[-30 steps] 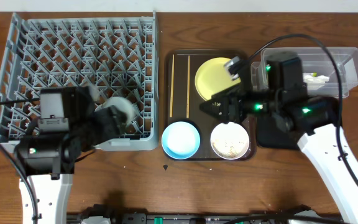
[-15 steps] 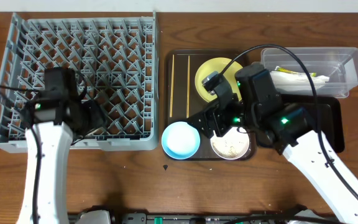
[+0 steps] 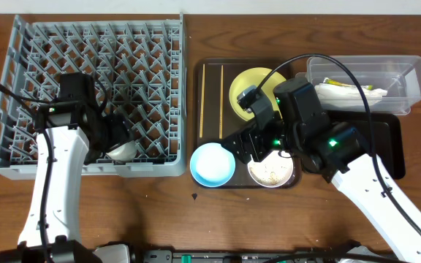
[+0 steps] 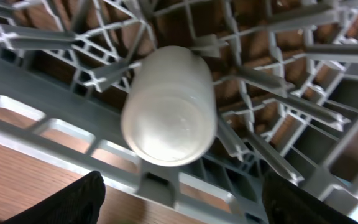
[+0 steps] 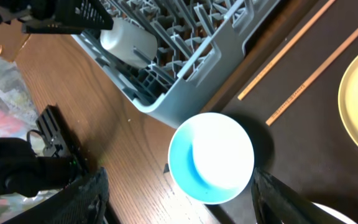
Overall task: Sort waste into correct bins and load items into the dishwasher
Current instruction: 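Place the white cup into the dish rack with the left gripper, then grasp the pink bowl of rice with the right gripper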
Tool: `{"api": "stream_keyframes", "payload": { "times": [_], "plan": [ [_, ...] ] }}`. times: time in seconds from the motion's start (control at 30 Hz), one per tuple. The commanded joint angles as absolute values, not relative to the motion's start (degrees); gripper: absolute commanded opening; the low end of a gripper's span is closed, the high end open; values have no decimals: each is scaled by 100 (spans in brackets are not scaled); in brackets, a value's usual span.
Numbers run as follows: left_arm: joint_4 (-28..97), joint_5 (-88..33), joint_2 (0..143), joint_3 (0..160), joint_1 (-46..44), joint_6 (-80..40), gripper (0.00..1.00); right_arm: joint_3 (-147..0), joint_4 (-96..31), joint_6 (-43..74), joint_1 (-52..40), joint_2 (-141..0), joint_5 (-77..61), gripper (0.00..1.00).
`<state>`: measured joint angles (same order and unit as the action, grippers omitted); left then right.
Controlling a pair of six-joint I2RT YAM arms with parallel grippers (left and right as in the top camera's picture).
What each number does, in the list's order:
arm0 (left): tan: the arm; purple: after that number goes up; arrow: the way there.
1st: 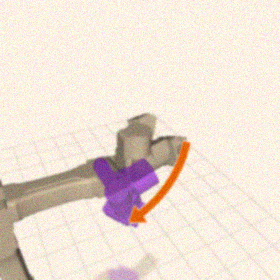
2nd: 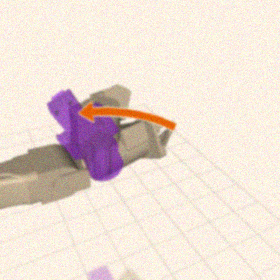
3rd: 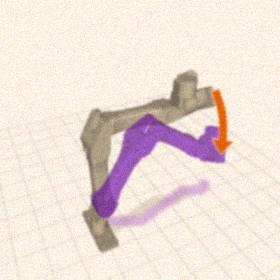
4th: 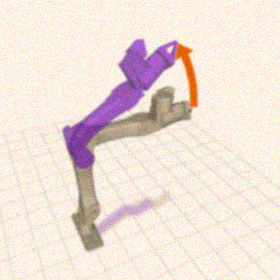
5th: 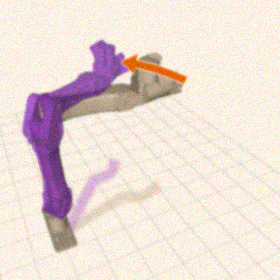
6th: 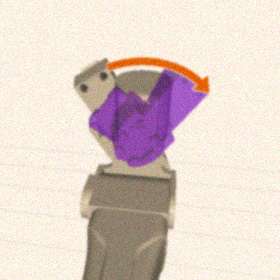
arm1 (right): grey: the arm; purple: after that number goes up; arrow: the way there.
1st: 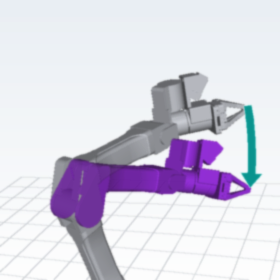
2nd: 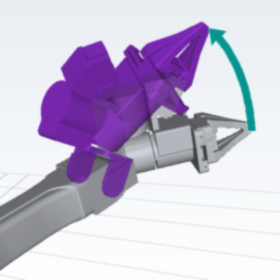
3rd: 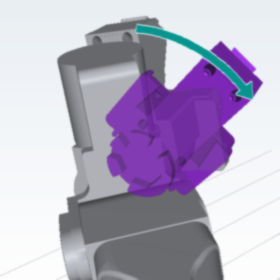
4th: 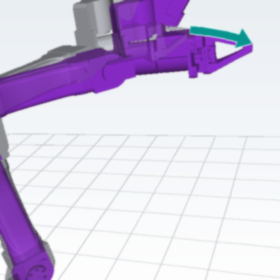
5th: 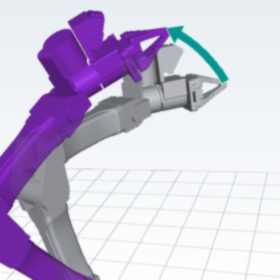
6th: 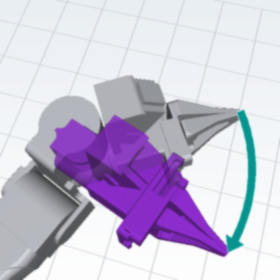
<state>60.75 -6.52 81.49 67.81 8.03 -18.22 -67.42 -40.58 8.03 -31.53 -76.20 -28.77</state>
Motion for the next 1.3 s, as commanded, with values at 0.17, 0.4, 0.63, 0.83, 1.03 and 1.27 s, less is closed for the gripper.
{"api": "stream_keyframes", "payload": {
  "times": [0.17,0.4,0.63,0.83,1.03,1.27],
  "plan": [
    [6167,-1979,7234,7244,823,-1341,82,-6759,-4362,1448,-3245,-7629,-1824,66],
    [6309,-3107,6182,7244,821,-294,82,-6759,-4716,1887,-3688,-8344,-1007,57],
    [6635,-3107,5544,7244,755,1,83,-6759,-5096,2936,-3924,-9183,-309,47],
    [6707,-3107,5524,7240,574,21,83,-6759,-5183,3479,-3924,-9804,-16,39],
    [6726,-3107,5688,7240,526,21,83,-6759,-4875,3601,-3931,-10551,-30,31],
    [6788,-3109,5846,7238,526,21,83,-6759,-4816,3774,-3929,-10711,-27,1]
  ]
}}
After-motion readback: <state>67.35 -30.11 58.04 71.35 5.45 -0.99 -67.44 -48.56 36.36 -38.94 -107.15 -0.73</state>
